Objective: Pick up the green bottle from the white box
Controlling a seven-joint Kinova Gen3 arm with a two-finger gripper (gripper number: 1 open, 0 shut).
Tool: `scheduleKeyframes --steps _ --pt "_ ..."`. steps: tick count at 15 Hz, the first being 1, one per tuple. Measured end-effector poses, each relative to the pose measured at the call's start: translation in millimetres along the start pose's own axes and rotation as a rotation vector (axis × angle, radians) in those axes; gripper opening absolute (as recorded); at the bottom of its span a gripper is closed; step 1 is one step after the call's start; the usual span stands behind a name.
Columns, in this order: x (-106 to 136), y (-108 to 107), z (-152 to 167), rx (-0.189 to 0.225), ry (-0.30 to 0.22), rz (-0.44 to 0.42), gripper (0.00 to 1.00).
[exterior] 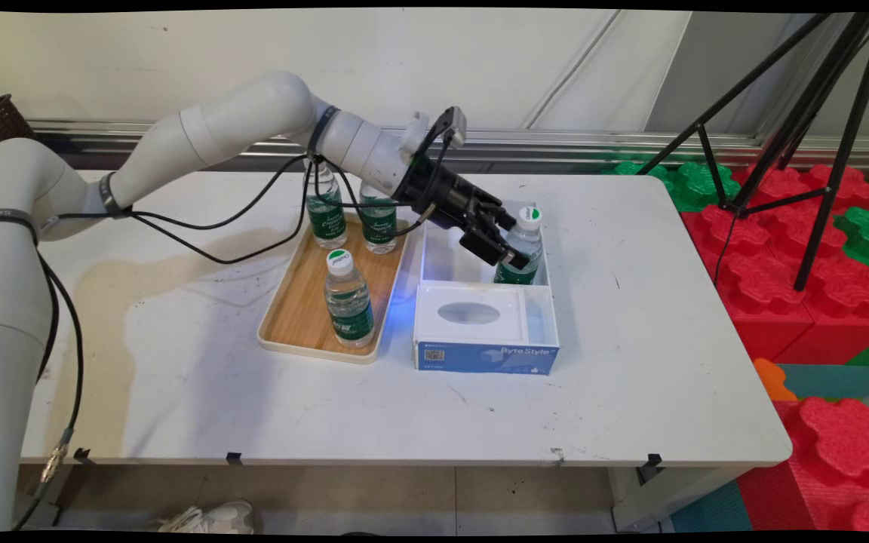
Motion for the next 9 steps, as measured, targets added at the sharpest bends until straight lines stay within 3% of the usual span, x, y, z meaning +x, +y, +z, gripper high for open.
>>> scheduleKeyframes --steps 9 --pt "-2 -7 15 -0.002 -0.001 -0.007 1.00"
